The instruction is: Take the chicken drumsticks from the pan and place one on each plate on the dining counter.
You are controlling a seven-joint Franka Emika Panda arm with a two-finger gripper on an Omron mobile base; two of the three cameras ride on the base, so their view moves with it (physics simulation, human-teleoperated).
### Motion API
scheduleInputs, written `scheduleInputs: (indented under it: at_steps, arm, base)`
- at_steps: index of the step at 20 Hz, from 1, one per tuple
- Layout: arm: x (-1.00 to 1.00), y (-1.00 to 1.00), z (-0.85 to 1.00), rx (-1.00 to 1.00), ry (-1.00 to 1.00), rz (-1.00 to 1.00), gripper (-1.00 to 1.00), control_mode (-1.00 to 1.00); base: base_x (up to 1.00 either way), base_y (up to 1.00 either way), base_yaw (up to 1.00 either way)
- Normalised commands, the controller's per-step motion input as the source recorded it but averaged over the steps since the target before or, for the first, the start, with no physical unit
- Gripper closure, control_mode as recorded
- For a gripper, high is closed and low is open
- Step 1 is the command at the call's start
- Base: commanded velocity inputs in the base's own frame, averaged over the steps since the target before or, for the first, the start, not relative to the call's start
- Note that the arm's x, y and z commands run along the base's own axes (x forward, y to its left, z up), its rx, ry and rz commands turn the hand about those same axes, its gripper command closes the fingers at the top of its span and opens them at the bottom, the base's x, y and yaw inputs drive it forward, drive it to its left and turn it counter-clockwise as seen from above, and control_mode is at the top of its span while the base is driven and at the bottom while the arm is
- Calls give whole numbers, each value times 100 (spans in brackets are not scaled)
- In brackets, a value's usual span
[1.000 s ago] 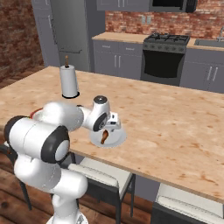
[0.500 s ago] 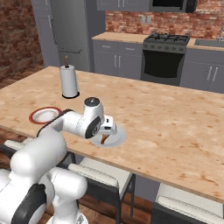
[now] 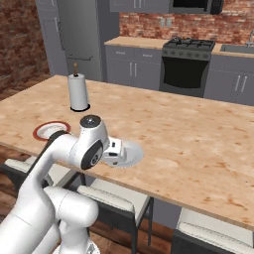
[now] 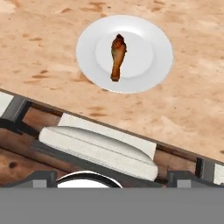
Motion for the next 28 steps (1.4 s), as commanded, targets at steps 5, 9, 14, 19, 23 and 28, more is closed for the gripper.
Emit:
scheduleInputs:
  at_steps: [5, 9, 14, 19, 23, 28]
  arm:
    - [-78, 0, 35, 0, 0, -12, -100, -100]
    - [-68, 0, 31, 0, 0, -3, -100, -100]
    - [-45, 0, 17, 0, -4, 0, -100, -100]
    - [-1, 0, 0, 0, -2, 0, -100, 100]
    - [0, 0, 0, 0, 0, 0, -100, 100]
    - [0, 0, 0, 0, 0, 0, -100, 100]
  base:
    - [0, 0, 0]
    - [0, 0, 0]
    - [0, 0, 0]
    - [-1, 0, 0]
    - [-42, -6, 0]
    - [-67, -18, -9]
